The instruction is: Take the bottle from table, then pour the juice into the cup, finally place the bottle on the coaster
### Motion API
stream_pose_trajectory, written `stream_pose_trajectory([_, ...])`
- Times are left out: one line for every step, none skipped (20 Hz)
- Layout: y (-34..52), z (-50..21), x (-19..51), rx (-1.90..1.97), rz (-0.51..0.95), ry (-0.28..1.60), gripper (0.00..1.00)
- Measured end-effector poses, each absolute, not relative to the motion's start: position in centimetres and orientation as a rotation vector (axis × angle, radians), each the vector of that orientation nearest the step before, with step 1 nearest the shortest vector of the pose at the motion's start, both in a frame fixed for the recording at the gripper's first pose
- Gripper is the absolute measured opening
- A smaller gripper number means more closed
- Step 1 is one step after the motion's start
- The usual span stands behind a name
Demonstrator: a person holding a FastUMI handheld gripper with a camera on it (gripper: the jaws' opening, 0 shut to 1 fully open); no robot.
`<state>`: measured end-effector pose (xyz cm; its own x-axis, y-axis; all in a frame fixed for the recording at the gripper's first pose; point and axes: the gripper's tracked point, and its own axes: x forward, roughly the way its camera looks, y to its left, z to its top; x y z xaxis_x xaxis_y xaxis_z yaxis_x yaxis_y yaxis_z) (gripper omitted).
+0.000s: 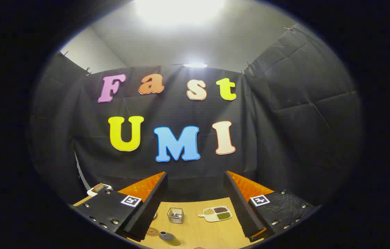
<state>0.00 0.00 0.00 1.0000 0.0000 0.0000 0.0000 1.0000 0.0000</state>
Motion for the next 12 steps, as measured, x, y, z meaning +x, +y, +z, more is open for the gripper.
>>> stream_pose_trajectory([0.1,-0.2,0.2,0.004,0.005,0.002,0.99])
stream_pose_trajectory([0.1,-0.4,0.4,0.006,0.010,0.005,0.99])
stream_pose_trajectory([0.2,-0.6,0.4,0.006,0.016,0.006,0.99])
stream_pose_trajectory([0.3,-0.7,0.4,0.006,0.018,0.003,0.99])
stream_pose_trajectory([0.5,-0.7,0.4,0.009,0.020,-0.002,0.99])
stream_pose_trajectory([0.7,-0.9,0.3,0.012,0.024,-0.005,0.99])
stream_pose_trajectory([1.0,-0.9,0.2,0.016,0.031,-0.011,0.99])
stream_pose_trajectory([1.3,-1.2,0.2,0.016,0.036,-0.016,0.99])
stream_pose_trajectory([1.3,-1.3,0.2,0.010,0.034,-0.019,0.99])
stream_pose_trajectory([1.4,-1.4,0.2,0.007,0.036,-0.025,0.99])
stream_pose_trajectory([1.7,-1.3,0.1,0.005,0.039,-0.028,0.99])
stream_pose_trajectory([1.9,-1.4,0.2,0.004,0.041,-0.034,0.99])
